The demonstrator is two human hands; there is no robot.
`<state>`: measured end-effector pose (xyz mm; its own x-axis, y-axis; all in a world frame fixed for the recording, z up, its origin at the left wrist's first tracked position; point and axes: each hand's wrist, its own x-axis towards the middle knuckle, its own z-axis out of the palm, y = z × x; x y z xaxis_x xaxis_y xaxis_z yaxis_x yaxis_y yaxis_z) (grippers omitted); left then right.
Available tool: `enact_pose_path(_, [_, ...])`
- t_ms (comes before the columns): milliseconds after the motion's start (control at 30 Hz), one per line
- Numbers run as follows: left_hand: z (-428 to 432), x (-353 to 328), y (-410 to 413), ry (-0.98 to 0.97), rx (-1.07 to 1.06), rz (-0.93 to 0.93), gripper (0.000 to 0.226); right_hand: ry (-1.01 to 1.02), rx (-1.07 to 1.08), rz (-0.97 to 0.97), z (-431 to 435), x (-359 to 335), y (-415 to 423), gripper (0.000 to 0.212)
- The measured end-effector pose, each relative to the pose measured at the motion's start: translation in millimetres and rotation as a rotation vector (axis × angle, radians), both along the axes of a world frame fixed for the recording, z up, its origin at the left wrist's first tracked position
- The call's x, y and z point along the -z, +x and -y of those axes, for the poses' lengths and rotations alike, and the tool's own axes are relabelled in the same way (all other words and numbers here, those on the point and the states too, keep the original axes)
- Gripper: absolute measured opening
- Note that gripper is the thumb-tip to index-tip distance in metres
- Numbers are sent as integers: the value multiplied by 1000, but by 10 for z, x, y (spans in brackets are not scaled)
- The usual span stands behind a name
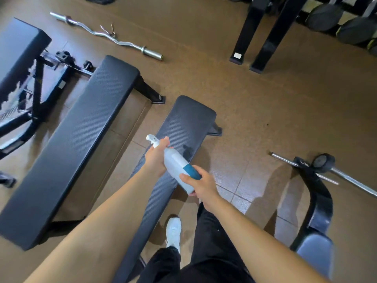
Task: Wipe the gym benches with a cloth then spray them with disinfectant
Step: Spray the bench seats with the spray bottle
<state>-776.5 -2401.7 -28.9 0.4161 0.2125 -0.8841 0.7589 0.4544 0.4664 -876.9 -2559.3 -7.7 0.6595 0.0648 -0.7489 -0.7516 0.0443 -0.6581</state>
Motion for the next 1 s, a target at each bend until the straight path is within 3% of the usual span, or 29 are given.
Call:
enact_pose_path(167, [346, 174, 650, 80, 90, 41, 45, 26, 35, -68, 313, 181, 670, 44])
enact_pose_path(300, [556, 161, 1070, 161, 103, -35, 25, 63, 71, -60, 467, 244, 956, 36])
enact_pose_path(433, [695, 83, 1221, 191, 125, -58, 20, 95, 100, -98, 570, 212, 1085, 35])
enact_pose_path(500, [679, 28, 1191, 152, 173, -24, 22, 119, 104, -119, 586, 187, 1108, 37])
enact_pose_path(667, [515, -89, 780, -99, 355, 43, 57, 296, 169, -243, 557, 159, 1065, 54])
enact_pose_path(767, [514, -140, 455, -128, 404, 42, 43, 366, 114, -267, 514, 134, 1011, 49])
enact_pose_path(900, [463, -279, 260, 11, 397, 111, 33, 117, -164, -295, 504, -11, 1078, 56])
enact_pose_path(1000, [323, -296, 142, 224, 570, 180, 55, 33, -134, -144, 518, -130, 1388, 49])
